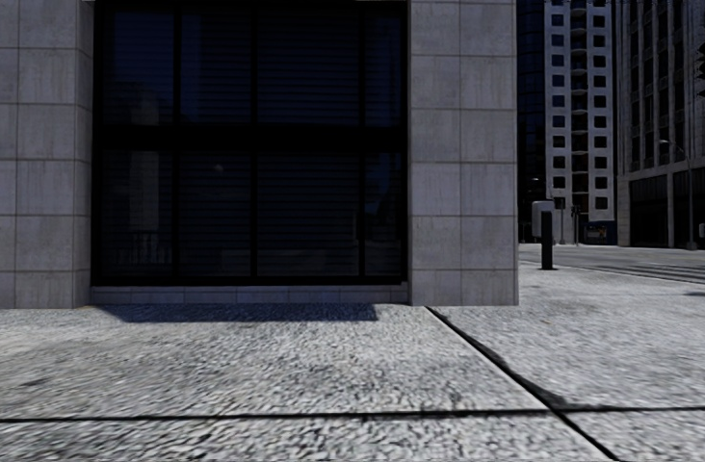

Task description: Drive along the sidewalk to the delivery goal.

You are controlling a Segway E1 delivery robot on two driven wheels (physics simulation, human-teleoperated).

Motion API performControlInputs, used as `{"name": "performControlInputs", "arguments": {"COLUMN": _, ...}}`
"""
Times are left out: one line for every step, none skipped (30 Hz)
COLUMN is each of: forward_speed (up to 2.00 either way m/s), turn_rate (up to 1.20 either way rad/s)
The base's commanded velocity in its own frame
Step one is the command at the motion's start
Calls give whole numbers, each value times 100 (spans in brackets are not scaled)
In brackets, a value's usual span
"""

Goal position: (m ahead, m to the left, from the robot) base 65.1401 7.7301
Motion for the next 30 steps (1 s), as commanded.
{"name": "performControlInputs", "arguments": {"forward_speed": 163, "turn_rate": -48}}
{"name": "performControlInputs", "arguments": {"forward_speed": 163, "turn_rate": -49}}
{"name": "performControlInputs", "arguments": {"forward_speed": 163, "turn_rate": -49}}
{"name": "performControlInputs", "arguments": {"forward_speed": 163, "turn_rate": -49}}
{"name": "performControlInputs", "arguments": {"forward_speed": 163, "turn_rate": -49}}
{"name": "performControlInputs", "arguments": {"forward_speed": 163, "turn_rate": -49}}
{"name": "performControlInputs", "arguments": {"forward_speed": 163, "turn_rate": -49}}
{"name": "performControlInputs", "arguments": {"forward_speed": 163, "turn_rate": -49}}
{"name": "performControlInputs", "arguments": {"forward_speed": 163, "turn_rate": -51}}
{"name": "performControlInputs", "arguments": {"forward_speed": 162, "turn_rate": -53}}
{"name": "performControlInputs", "arguments": {"forward_speed": 162, "turn_rate": -53}}
{"name": "performControlInputs", "arguments": {"forward_speed": 162, "turn_rate": -53}}
{"name": "performControlInputs", "arguments": {"forward_speed": 162, "turn_rate": -53}}
{"name": "performControlInputs", "arguments": {"forward_speed": 162, "turn_rate": -54}}
{"name": "performControlInputs", "arguments": {"forward_speed": 161, "turn_rate": -57}}
{"name": "performControlInputs", "arguments": {"forward_speed": 161, "turn_rate": -57}}
{"name": "performControlInputs", "arguments": {"forward_speed": 161, "turn_rate": -58}}
{"name": "performControlInputs", "arguments": {"forward_speed": 161, "turn_rate": -59}}
{"name": "performControlInputs", "arguments": {"forward_speed": 161, "turn_rate": -59}}
{"name": "performControlInputs", "arguments": {"forward_speed": 161, "turn_rate": -59}}
{"name": "performControlInputs", "arguments": {"forward_speed": 161, "turn_rate": -59}}
{"name": "performControlInputs", "arguments": {"forward_speed": 161, "turn_rate": -59}}
{"name": "performControlInputs", "arguments": {"forward_speed": 161, "turn_rate": -59}}
{"name": "performControlInputs", "arguments": {"forward_speed": 161, "turn_rate": -59}}
{"name": "performControlInputs", "arguments": {"forward_speed": 161, "turn_rate": -59}}
{"name": "performControlInputs", "arguments": {"forward_speed": 161, "turn_rate": -60}}
{"name": "performControlInputs", "arguments": {"forward_speed": 161, "turn_rate": -60}}
{"name": "performControlInputs", "arguments": {"forward_speed": 161, "turn_rate": -60}}
{"name": "performControlInputs", "arguments": {"forward_speed": 161, "turn_rate": -61}}
{"name": "performControlInputs", "arguments": {"forward_speed": 161, "turn_rate": -61}}
